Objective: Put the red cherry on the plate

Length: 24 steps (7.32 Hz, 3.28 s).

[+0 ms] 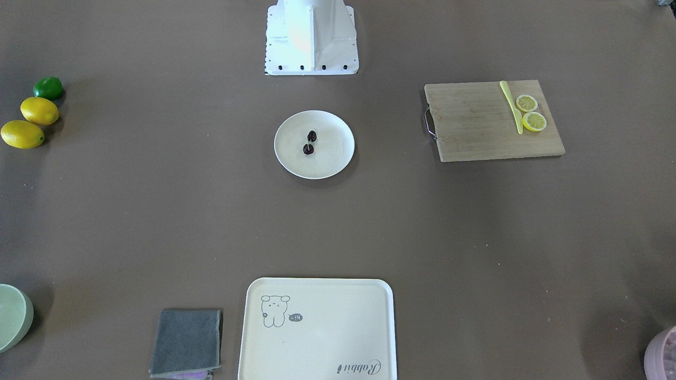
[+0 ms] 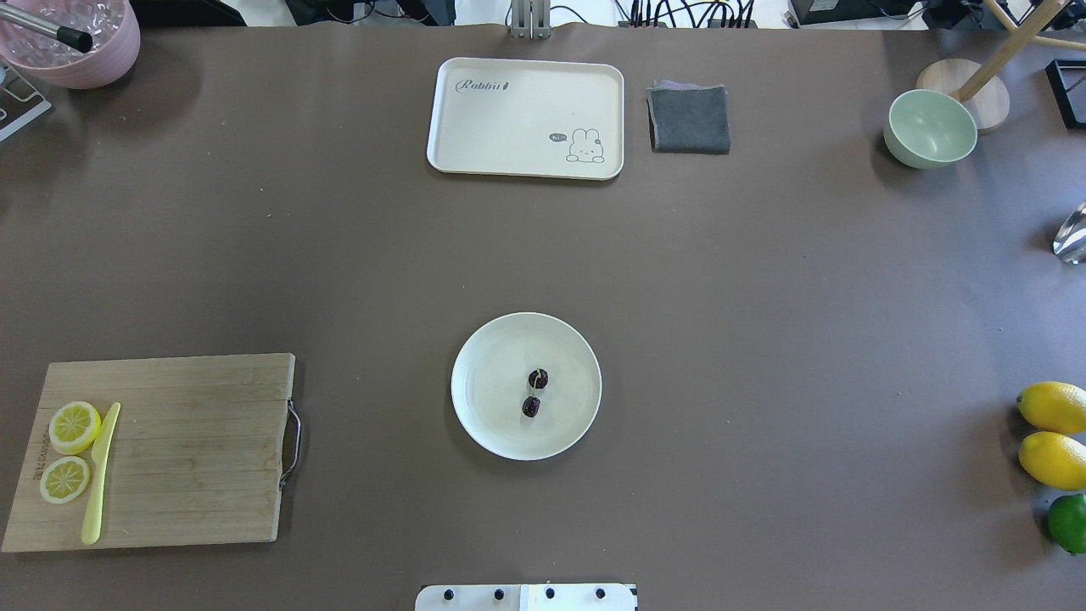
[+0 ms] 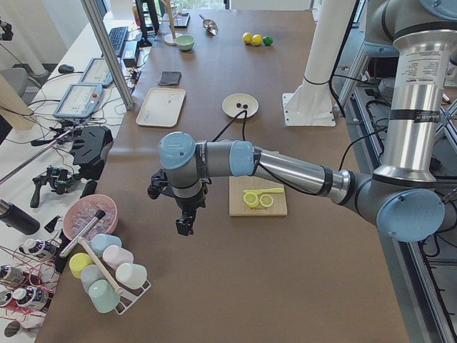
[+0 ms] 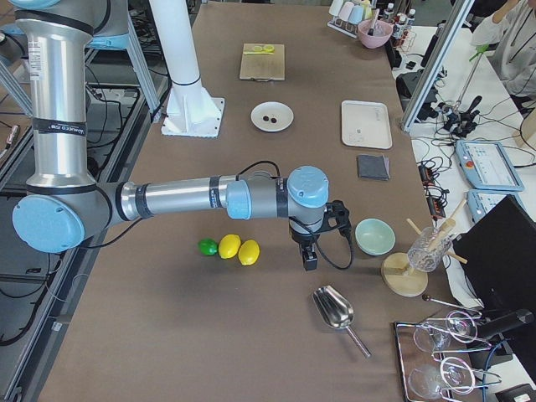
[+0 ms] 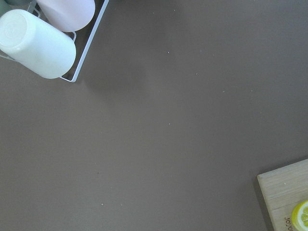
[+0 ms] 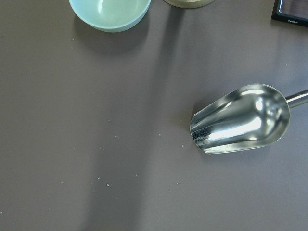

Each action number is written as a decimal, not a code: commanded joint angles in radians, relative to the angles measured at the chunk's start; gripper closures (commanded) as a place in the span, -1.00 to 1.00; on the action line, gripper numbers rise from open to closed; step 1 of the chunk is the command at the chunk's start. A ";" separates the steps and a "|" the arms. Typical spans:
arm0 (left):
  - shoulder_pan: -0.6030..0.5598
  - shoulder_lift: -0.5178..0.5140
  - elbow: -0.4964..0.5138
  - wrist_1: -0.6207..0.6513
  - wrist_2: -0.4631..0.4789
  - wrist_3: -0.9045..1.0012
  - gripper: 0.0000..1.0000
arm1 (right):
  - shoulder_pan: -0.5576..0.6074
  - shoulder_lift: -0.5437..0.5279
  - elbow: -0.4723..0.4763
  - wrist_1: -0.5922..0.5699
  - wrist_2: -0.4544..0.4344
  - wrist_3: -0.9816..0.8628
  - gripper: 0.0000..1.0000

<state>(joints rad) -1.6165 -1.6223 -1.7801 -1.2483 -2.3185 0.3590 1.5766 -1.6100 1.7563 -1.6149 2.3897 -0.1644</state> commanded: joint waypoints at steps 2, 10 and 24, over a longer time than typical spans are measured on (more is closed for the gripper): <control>0.000 0.013 -0.012 -0.003 -0.002 0.003 -0.97 | -0.001 -0.010 -0.003 0.000 -0.003 0.000 -1.00; -0.002 0.041 -0.073 0.000 -0.001 0.003 -0.96 | -0.003 -0.011 0.002 0.001 0.026 0.000 -1.00; -0.008 0.114 -0.121 -0.003 0.001 0.006 -0.97 | -0.003 -0.024 0.003 0.001 0.023 0.000 -1.00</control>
<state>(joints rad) -1.6244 -1.5085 -1.8991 -1.2518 -2.3195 0.3656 1.5739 -1.6354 1.7589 -1.6137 2.4141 -0.1654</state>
